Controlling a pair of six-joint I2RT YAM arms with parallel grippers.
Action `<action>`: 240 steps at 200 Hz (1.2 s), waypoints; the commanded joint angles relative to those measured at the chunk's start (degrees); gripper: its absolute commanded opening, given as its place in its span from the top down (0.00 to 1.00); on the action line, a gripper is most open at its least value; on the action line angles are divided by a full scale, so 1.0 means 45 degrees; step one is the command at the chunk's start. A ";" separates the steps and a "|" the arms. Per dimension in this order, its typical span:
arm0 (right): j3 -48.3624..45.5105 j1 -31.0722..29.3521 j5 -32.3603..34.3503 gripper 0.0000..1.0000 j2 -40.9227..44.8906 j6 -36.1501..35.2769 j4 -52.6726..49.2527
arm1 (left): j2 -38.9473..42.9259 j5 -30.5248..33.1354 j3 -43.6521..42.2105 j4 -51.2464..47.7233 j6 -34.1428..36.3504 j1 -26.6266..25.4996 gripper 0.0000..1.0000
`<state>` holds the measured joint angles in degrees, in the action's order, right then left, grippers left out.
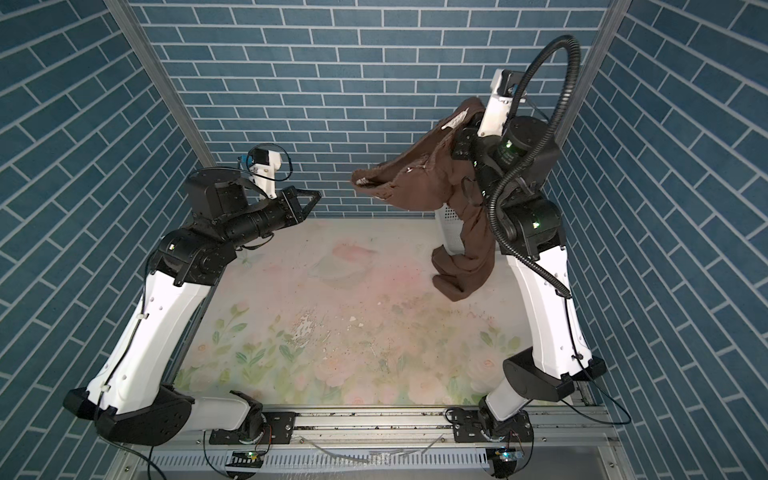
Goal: Fold and stack the trousers
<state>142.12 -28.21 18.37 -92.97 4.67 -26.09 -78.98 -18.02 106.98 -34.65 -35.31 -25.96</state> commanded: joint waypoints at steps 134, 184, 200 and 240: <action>-0.1487 -0.0060 -0.4653 1.00 0.2378 0.0730 -0.0014 | -0.1481 -0.1678 -0.0176 0.2614 0.0056 -0.2269 0.19; -0.2395 -0.0065 -0.3287 1.00 0.2787 0.0000 0.0547 | -0.2598 -0.2345 0.0330 0.2501 0.0133 -0.3374 0.27; -0.2384 -0.0060 -0.3155 1.00 0.2857 -0.0157 0.0736 | -0.2787 -0.2774 0.0087 0.3051 -0.0160 -0.3650 0.65; -0.2750 -0.0060 -0.2717 1.00 0.2622 -0.0518 0.0866 | -0.2401 -0.3036 -0.0242 0.3090 -0.0167 -0.4174 1.00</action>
<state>131.22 -28.23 4.49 -82.26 4.91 -28.51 -92.20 -30.39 106.80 -22.35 -36.34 -43.79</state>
